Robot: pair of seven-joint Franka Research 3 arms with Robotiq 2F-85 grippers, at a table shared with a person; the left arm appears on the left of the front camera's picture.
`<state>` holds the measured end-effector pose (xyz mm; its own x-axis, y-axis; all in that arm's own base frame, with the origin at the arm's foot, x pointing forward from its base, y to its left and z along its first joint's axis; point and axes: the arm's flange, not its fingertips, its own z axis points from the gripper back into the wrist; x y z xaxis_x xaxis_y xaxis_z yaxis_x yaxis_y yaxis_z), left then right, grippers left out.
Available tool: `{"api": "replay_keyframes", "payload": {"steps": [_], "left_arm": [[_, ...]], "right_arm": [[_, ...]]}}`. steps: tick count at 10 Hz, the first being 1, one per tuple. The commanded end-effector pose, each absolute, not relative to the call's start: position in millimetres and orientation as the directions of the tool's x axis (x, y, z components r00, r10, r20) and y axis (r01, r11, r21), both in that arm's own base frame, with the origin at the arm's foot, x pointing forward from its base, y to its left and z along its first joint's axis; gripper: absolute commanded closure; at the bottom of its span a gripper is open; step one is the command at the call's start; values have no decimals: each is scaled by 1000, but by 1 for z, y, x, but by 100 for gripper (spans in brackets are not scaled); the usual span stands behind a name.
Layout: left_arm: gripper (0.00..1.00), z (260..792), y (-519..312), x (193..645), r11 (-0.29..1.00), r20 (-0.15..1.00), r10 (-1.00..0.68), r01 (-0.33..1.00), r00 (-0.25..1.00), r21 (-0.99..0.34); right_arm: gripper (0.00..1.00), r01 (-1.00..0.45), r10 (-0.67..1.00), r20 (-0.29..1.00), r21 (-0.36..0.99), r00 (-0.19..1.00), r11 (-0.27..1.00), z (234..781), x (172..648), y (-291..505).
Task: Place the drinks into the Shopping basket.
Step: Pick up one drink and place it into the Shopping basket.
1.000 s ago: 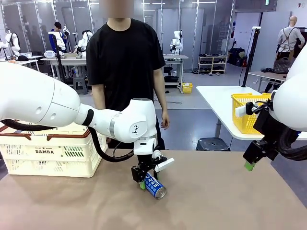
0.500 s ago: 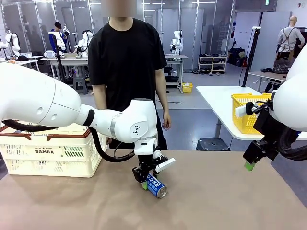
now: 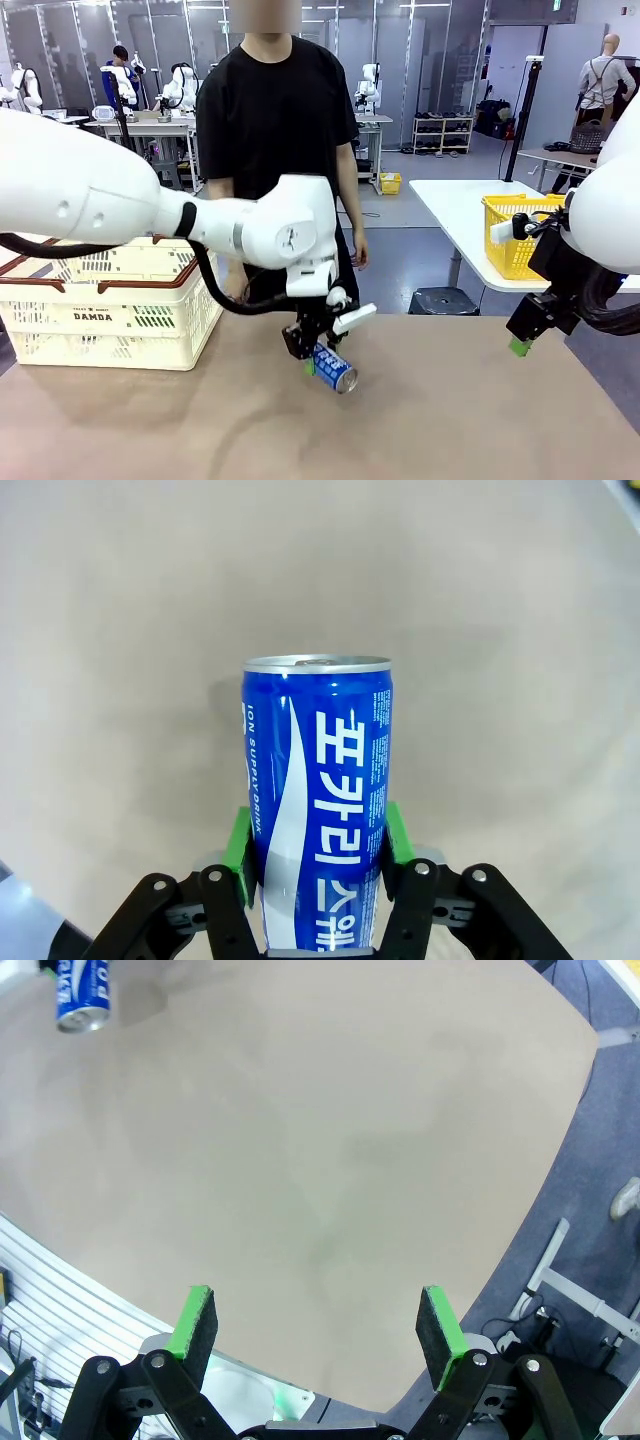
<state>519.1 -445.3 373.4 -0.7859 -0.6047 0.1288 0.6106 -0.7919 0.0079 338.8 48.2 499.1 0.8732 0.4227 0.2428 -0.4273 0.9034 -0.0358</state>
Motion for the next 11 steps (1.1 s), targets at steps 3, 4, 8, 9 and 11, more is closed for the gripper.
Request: {"api": "replay_keyframes", "payload": {"steps": [3,4,8,9,11], "left_arm": [[98,497,-438,499,-858,105,-512,514,-853,-9],[98,518,-435,497,-864,92,-502,503,-860,-13],[98,555,-418,504,-851,80,-524,525,-848,-15],[98,558,-414,505,-846,74,-532,533,-843,-1],[98,547,-416,504,-842,72,-538,539,-840,-2]], "right_arm": [[0,-431,424,244,-27,872,902,497,337,47],[0,-431,424,244,-27,872,902,497,337,47],[0,-431,424,244,-27,872,902,497,337,47],[0,-431,424,244,-27,872,902,497,337,47],[0,-431,424,244,-27,872,902,497,337,47]]}}
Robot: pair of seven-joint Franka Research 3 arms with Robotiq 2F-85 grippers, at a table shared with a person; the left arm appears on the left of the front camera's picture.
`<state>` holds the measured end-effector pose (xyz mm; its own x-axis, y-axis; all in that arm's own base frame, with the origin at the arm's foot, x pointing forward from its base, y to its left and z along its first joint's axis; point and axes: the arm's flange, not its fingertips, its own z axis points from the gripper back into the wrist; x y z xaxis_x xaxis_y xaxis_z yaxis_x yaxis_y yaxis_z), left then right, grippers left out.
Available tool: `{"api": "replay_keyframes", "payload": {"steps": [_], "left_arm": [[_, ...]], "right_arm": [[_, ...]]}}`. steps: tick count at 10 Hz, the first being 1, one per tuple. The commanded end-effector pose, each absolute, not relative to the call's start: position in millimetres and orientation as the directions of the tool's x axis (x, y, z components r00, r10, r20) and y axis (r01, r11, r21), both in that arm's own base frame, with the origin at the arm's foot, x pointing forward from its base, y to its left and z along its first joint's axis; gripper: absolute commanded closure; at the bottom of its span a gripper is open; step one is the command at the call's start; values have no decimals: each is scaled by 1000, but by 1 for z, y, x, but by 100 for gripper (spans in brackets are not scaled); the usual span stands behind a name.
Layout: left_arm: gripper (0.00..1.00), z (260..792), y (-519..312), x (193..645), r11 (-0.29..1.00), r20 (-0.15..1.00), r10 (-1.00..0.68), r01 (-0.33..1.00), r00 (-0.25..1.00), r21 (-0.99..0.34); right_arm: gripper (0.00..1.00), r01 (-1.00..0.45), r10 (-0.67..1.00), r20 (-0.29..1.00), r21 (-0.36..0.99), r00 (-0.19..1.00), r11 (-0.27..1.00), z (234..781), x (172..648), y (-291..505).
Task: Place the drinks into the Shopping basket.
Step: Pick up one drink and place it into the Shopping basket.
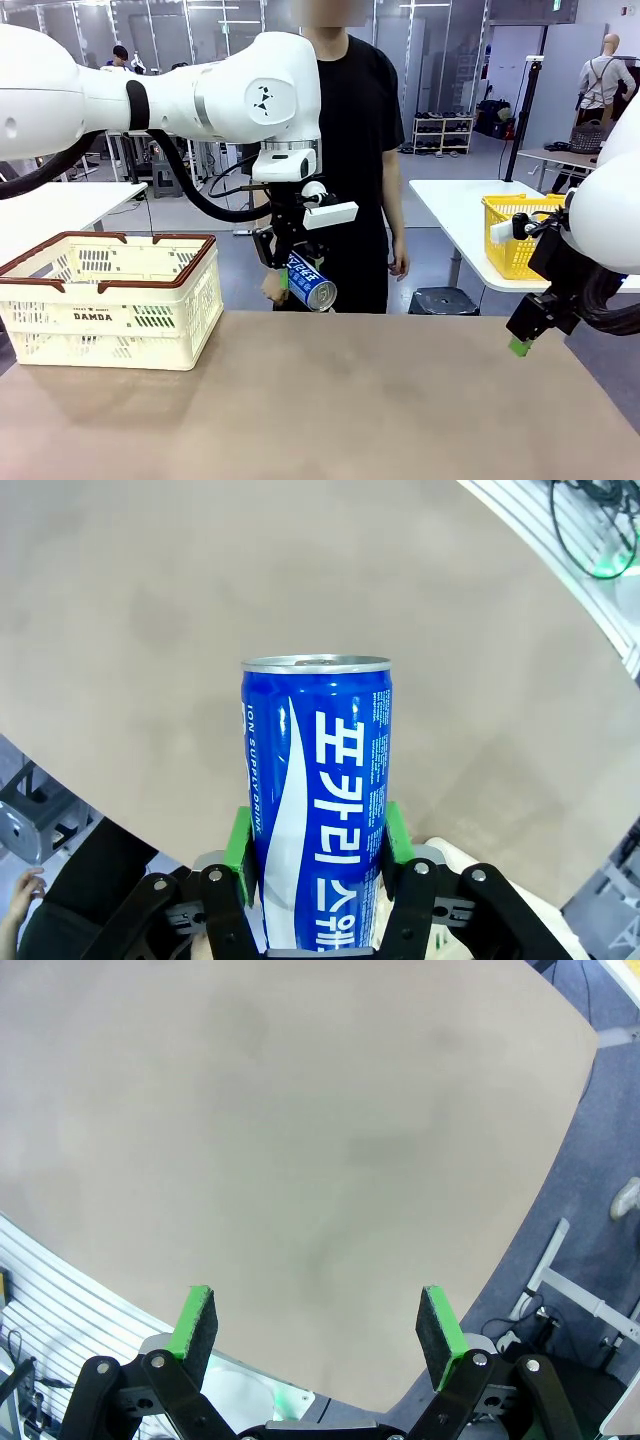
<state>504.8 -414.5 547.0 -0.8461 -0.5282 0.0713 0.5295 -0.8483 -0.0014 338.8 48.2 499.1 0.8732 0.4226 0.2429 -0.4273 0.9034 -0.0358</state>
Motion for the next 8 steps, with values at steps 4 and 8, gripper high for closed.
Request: {"api": "replay_keyframes", "payload": {"steps": [4,8], "left_arm": [[43,543,-416,505,-848,74,-528,529,-846,-8],[43,575,-369,543,-568,-178,-821,807,-542,162]], "right_arm": [[0,-431,424,244,-27,872,902,497,337,47],[0,-431,424,244,-27,872,902,497,337,47]]}}
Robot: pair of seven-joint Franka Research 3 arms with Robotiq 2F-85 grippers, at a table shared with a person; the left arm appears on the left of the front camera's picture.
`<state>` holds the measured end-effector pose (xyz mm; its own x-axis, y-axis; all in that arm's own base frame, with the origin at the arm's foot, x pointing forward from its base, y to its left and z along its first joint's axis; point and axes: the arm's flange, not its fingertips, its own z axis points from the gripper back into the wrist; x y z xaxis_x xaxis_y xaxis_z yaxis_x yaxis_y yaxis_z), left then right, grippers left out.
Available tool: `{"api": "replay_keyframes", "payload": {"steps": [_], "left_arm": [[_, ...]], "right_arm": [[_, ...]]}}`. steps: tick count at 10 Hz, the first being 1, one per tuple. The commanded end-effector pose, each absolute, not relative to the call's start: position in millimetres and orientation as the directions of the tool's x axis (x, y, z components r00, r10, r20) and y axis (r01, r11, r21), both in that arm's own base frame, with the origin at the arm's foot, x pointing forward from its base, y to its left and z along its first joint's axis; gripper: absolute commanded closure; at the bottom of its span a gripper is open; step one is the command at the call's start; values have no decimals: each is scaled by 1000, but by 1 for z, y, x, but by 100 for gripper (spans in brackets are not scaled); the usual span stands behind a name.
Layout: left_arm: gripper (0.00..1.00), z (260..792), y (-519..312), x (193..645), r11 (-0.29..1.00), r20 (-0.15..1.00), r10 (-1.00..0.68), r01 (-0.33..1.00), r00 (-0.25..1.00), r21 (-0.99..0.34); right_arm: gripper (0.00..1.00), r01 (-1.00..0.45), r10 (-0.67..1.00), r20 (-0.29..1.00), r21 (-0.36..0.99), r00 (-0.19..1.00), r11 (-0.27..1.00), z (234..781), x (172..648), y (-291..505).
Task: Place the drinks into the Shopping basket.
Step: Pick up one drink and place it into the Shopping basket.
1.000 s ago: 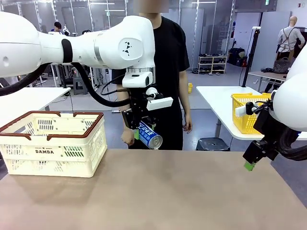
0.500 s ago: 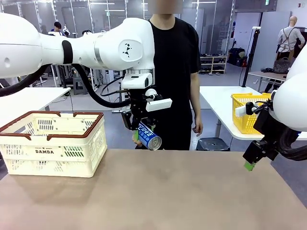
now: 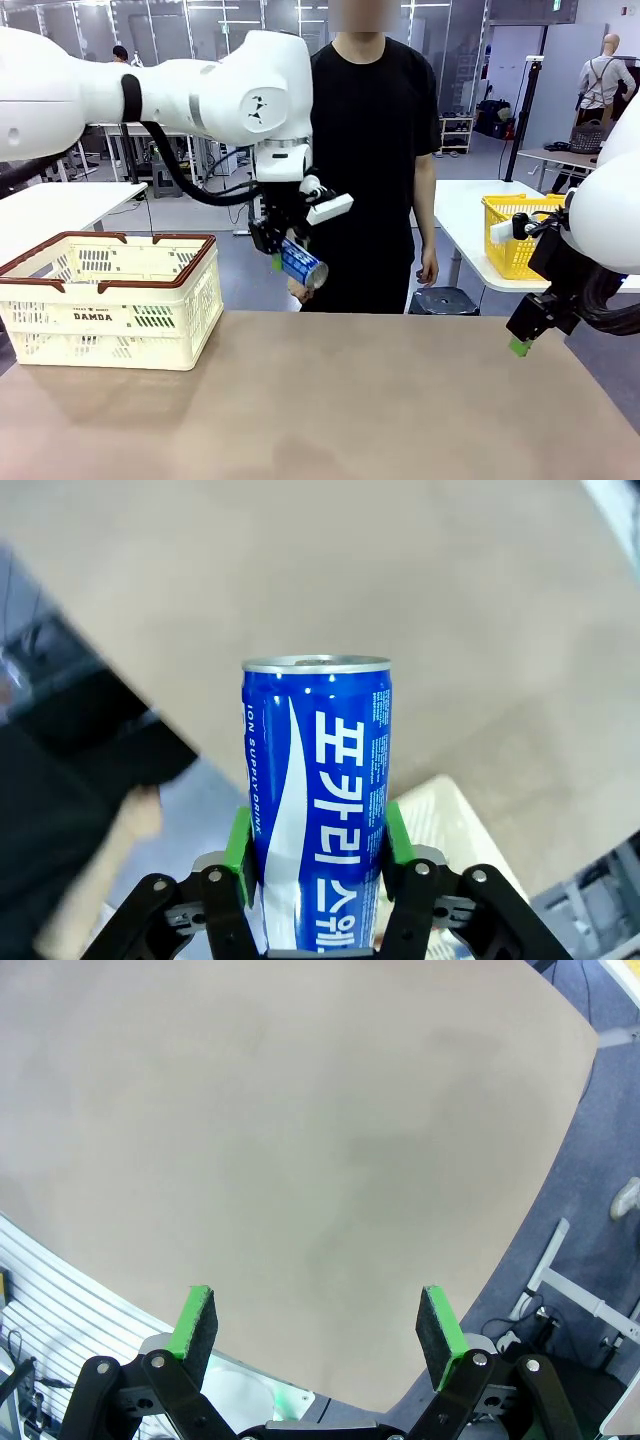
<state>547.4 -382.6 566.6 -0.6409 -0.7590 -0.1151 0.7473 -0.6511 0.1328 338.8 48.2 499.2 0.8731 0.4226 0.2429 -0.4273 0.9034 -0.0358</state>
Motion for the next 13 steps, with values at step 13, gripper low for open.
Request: {"api": "replay_keyframes", "payload": {"steps": [13], "left_arm": [[43,564,-58,616,81,79,-995,944,58,321]], "right_arm": [[0,-431,424,244,-27,872,902,497,337,47]]}}
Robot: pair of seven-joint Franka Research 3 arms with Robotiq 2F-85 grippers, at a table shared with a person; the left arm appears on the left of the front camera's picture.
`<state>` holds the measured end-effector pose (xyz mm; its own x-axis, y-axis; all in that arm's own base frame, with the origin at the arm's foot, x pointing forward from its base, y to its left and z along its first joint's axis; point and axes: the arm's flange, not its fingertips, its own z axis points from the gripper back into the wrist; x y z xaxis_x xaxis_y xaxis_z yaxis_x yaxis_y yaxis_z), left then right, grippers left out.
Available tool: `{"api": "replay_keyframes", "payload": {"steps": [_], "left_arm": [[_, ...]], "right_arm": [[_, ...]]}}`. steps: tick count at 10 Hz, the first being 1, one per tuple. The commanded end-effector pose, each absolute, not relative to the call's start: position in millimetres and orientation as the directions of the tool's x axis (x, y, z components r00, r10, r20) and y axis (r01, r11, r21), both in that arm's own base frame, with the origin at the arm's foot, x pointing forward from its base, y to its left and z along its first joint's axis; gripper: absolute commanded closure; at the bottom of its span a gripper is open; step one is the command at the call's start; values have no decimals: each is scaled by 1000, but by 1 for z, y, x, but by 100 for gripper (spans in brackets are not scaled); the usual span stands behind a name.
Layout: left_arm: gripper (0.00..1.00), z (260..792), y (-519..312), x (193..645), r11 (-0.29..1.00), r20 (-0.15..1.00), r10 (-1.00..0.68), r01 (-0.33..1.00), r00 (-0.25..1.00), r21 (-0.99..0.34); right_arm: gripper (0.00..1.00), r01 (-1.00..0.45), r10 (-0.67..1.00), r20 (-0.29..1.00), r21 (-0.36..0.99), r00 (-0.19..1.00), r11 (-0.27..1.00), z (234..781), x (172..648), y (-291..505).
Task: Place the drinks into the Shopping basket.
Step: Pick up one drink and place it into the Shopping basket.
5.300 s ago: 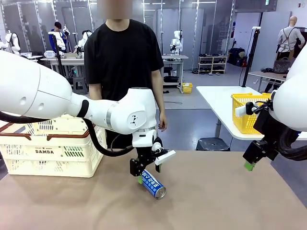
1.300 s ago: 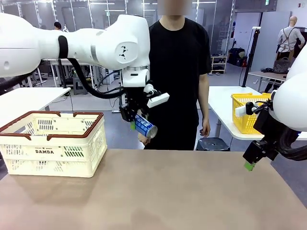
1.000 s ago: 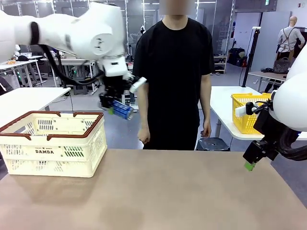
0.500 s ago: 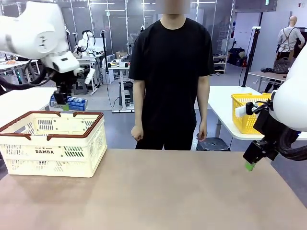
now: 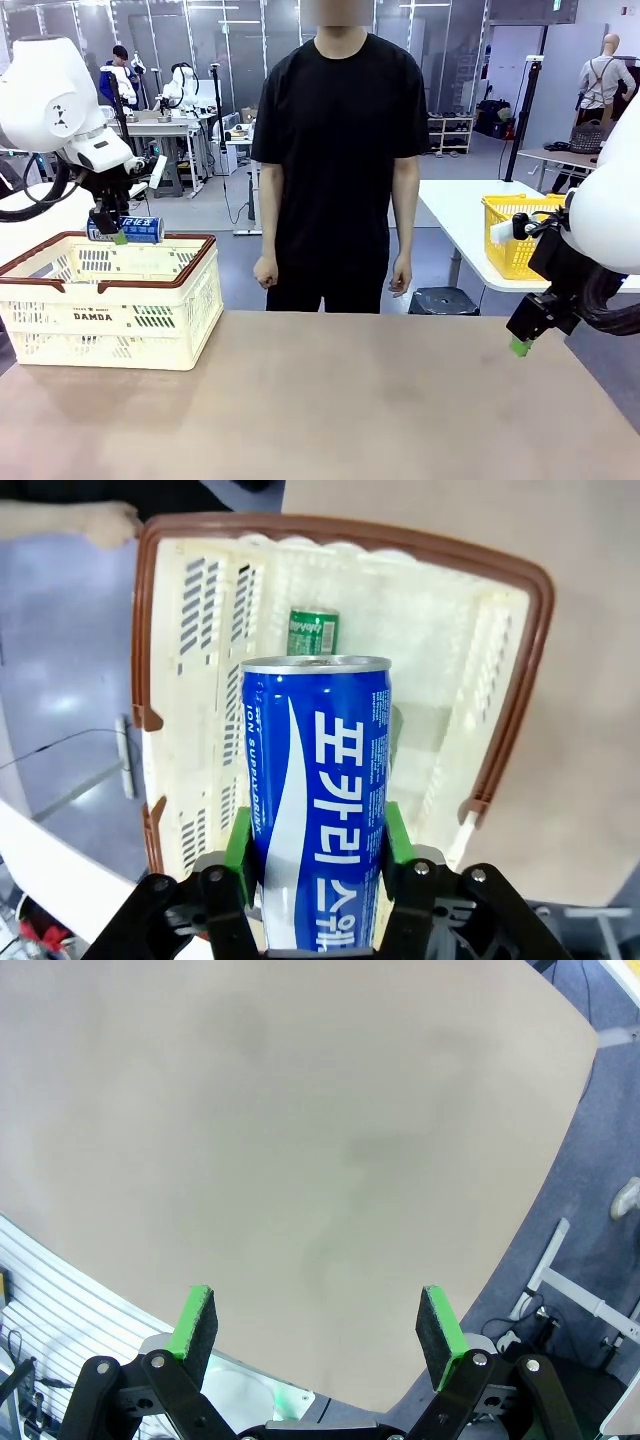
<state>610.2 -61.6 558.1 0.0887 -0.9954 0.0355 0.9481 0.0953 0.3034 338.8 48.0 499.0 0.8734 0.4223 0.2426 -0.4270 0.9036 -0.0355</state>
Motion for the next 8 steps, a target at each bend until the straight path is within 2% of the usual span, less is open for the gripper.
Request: {"api": "replay_keyframes", "payload": {"steps": [1,2,7,8], "left_arm": [[43,565,-61,613,42,63,-998,937,22,347],[43,558,-62,610,95,35,-995,948,89,303],[43,554,-62,612,80,39,-997,950,72,301],[43,547,-54,632,53,53,-998,968,41,245]], "right_arm": [[0,-431,424,244,-27,872,902,497,337,47],[0,-431,424,244,-27,872,902,497,337,47],[0,-431,424,244,-27,872,902,497,337,47],[0,-431,424,244,-27,872,902,497,337,47]]}}
